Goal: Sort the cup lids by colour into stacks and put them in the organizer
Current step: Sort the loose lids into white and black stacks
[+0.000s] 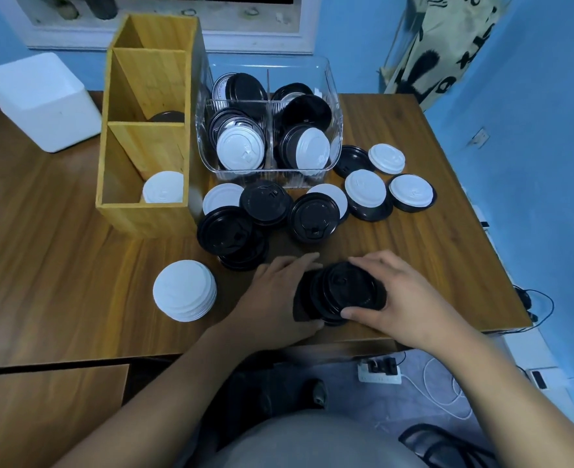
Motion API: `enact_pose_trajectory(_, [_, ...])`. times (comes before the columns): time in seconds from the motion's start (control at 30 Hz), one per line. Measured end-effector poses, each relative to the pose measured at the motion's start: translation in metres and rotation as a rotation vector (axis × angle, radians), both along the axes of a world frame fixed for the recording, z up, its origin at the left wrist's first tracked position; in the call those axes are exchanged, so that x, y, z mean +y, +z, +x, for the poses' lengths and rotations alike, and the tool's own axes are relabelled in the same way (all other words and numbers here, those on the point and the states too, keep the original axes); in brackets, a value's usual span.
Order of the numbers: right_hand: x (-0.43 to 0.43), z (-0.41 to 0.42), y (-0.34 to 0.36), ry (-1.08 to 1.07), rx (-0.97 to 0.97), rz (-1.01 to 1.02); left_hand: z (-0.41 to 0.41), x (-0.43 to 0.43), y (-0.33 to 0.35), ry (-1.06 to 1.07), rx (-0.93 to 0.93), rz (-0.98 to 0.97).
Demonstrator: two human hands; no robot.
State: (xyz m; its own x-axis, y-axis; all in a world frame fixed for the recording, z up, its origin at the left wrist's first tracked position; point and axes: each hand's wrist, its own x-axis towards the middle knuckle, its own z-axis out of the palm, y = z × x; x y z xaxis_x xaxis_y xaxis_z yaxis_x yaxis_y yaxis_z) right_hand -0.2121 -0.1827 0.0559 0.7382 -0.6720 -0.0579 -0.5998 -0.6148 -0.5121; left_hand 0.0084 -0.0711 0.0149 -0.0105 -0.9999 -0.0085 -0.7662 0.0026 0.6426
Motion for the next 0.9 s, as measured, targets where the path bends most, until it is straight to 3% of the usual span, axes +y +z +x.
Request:
enact_pose_trajectory(0.77, [0.002, 0.019, -0.009, 0.116, 0.159, 0.0, -0.002, -0.003, -0.019, -0.036, -0.151, -0.131])
enact_pose_trajectory(0.9, [-0.002, 0.02, -0.005, 0.1, 0.04, 0.088, 0.003, 0.002, -0.019, -0.013, -0.168, -0.152])
